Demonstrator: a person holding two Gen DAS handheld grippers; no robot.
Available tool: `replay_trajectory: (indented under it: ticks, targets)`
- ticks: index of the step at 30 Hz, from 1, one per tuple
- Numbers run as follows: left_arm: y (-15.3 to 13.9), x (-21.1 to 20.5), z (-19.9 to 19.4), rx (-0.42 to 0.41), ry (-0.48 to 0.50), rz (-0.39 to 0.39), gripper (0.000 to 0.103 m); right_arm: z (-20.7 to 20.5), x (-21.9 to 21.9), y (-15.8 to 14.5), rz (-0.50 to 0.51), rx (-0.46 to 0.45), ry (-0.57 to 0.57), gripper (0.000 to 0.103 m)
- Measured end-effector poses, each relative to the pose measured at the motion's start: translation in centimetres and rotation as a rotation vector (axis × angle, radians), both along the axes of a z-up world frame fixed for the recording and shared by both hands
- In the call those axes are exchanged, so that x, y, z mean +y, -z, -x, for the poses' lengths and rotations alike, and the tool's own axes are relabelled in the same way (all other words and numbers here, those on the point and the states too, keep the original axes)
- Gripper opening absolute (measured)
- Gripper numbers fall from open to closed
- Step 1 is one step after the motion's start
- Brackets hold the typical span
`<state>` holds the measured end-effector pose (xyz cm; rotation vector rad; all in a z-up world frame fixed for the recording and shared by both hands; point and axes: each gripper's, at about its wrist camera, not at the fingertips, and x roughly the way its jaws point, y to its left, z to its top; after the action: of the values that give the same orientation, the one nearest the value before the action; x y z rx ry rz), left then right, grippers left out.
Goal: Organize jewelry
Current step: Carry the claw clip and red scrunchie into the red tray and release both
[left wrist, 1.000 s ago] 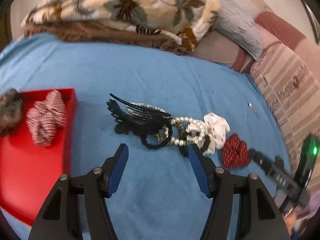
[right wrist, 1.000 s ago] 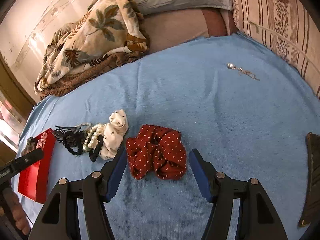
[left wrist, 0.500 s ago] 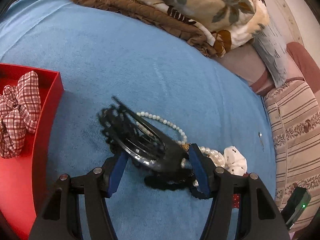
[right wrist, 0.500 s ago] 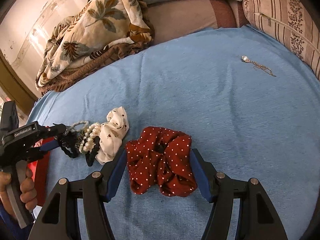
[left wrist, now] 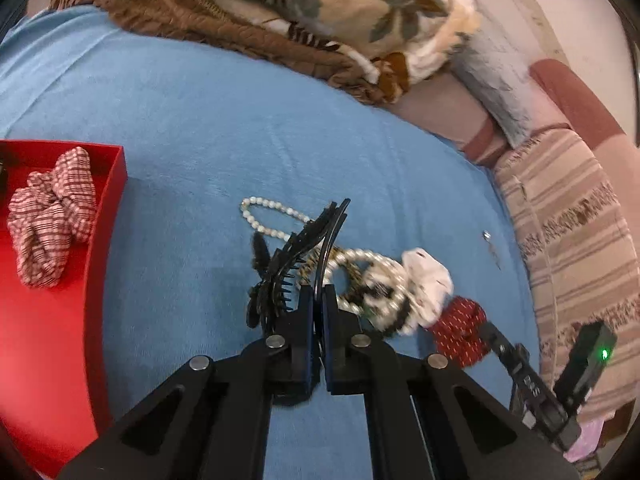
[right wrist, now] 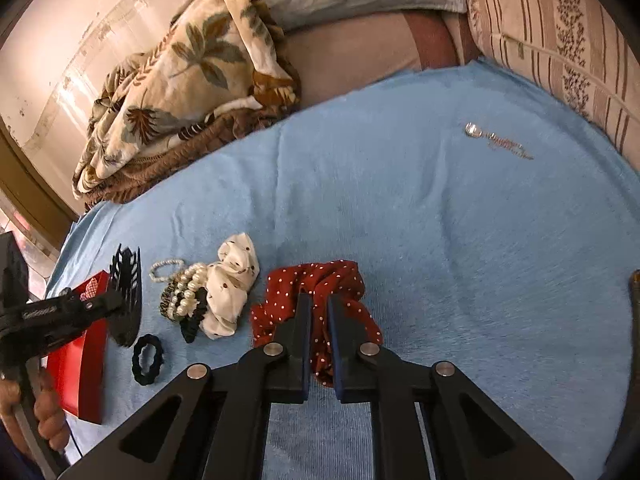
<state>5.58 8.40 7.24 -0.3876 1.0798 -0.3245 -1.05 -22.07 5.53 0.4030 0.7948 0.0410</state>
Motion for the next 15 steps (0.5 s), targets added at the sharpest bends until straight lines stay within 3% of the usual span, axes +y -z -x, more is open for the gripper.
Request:
replay_trajectory:
  ticks: [10,15]
  targets:
    - [-3.4,1.6,5.1,-0.05,0.068,0.069,0.004,3.4,1.3,-2.8,0.006,-0.078,-0.005,0.009]
    - [-3.8,1.6,8.5,-0.089,0.111,0.015,0.004,4.4,3.4,-3.0,0.041,-0.085,-0.05,0.009]
